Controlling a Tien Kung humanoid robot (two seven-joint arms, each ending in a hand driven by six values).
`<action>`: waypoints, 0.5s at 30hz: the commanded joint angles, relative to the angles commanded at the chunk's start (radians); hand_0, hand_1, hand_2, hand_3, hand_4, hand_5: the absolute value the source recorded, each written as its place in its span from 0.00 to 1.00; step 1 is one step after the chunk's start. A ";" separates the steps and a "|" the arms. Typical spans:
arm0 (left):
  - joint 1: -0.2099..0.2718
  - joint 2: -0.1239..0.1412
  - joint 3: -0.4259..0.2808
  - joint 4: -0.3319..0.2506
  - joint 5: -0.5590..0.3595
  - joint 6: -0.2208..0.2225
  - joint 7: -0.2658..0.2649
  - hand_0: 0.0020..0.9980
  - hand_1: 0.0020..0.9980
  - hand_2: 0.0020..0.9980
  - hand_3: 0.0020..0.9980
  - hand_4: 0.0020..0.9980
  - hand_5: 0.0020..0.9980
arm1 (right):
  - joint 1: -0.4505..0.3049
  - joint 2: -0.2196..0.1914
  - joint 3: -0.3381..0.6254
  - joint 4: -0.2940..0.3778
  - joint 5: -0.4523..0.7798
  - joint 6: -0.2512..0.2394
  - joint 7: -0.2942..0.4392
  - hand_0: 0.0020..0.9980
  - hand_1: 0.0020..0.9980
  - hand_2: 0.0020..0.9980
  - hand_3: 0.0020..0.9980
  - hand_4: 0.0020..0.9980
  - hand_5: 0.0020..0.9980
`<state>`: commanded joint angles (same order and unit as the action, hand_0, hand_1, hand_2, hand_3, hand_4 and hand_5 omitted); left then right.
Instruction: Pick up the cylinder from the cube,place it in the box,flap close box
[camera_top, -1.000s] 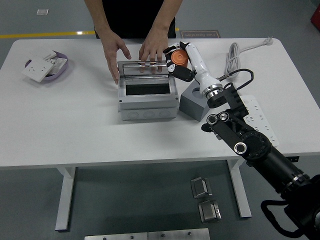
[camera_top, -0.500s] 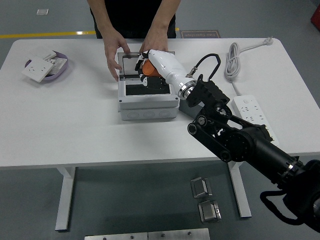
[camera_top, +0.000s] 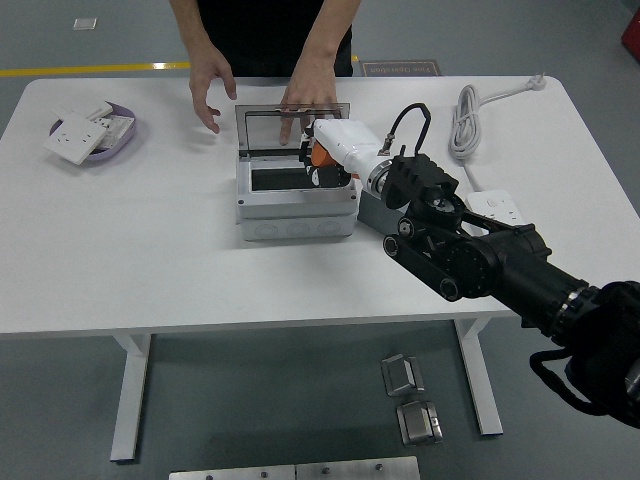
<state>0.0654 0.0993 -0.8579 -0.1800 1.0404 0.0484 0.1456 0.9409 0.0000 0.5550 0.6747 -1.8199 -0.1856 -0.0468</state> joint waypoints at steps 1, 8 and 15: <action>0.000 0.000 -0.001 0.000 0.000 0.000 0.000 0.58 0.62 0.54 0.60 0.66 0.28 | 0.003 0.000 -0.005 -0.005 0.005 0.000 0.001 0.36 0.45 0.44 0.44 0.00 0.00; 0.000 0.001 -0.008 0.000 0.008 0.000 0.004 0.58 0.62 0.54 0.60 0.66 0.29 | 0.016 0.000 -0.046 -0.021 0.026 0.000 0.007 0.37 0.46 0.45 0.44 0.00 0.00; -0.004 0.005 -0.027 0.000 0.031 -0.001 0.010 0.58 0.62 0.54 0.60 0.66 0.28 | 0.047 0.000 -0.083 -0.048 0.032 0.000 0.012 0.37 0.47 0.46 0.45 0.00 0.00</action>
<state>0.0613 0.1045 -0.8849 -0.1800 1.0713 0.0471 0.1557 0.9878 0.0000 0.4719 0.6267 -1.7882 -0.1853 -0.0343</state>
